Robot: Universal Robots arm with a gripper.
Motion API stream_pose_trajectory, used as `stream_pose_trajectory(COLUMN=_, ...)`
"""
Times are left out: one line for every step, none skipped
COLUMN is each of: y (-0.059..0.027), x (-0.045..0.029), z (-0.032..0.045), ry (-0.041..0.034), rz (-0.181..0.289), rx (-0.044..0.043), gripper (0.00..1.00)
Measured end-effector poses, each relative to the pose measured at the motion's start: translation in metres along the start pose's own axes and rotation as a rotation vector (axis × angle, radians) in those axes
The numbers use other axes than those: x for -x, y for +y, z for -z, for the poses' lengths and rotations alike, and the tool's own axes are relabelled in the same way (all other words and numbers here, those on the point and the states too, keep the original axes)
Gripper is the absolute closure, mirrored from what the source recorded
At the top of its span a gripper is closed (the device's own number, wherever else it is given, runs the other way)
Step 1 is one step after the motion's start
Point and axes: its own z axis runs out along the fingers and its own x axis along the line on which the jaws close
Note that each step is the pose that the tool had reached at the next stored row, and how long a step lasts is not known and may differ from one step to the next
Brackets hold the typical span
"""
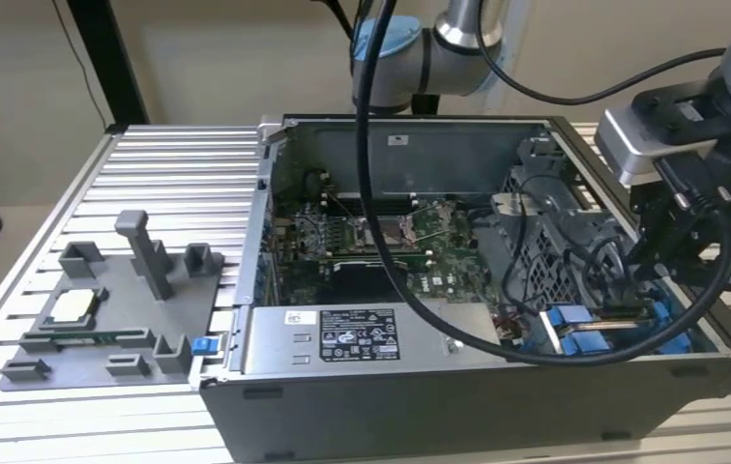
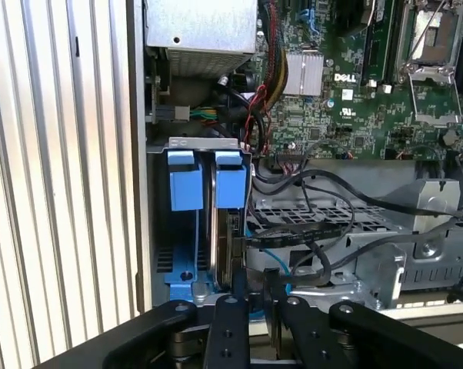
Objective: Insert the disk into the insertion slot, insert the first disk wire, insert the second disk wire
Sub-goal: 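Insert the second disk wire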
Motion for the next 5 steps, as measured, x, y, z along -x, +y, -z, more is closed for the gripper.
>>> stream_pose_trajectory(y=0.0000, x=0.0001, z=0.0001, ry=0.0001, rz=0.000, rx=0.0000, gripper=0.00)
stream_pose_trajectory(y=0.0000, x=0.0001, z=0.0001, ry=0.0001, rz=0.000, rx=0.0000, gripper=0.00)
stream_pose_trajectory(y=0.0000, x=0.0001, z=0.0002, ry=0.0001, rz=0.000, rx=0.0000, gripper=0.00)
stream_pose_trajectory(y=0.0000, x=0.0001, z=0.0002, ry=0.0001, rz=0.000, rx=0.0000, gripper=0.00)
stream_pose_trajectory(y=-0.0001, x=0.0001, z=0.0003, ry=0.0001, rz=0.000, rx=0.0000, gripper=0.00)
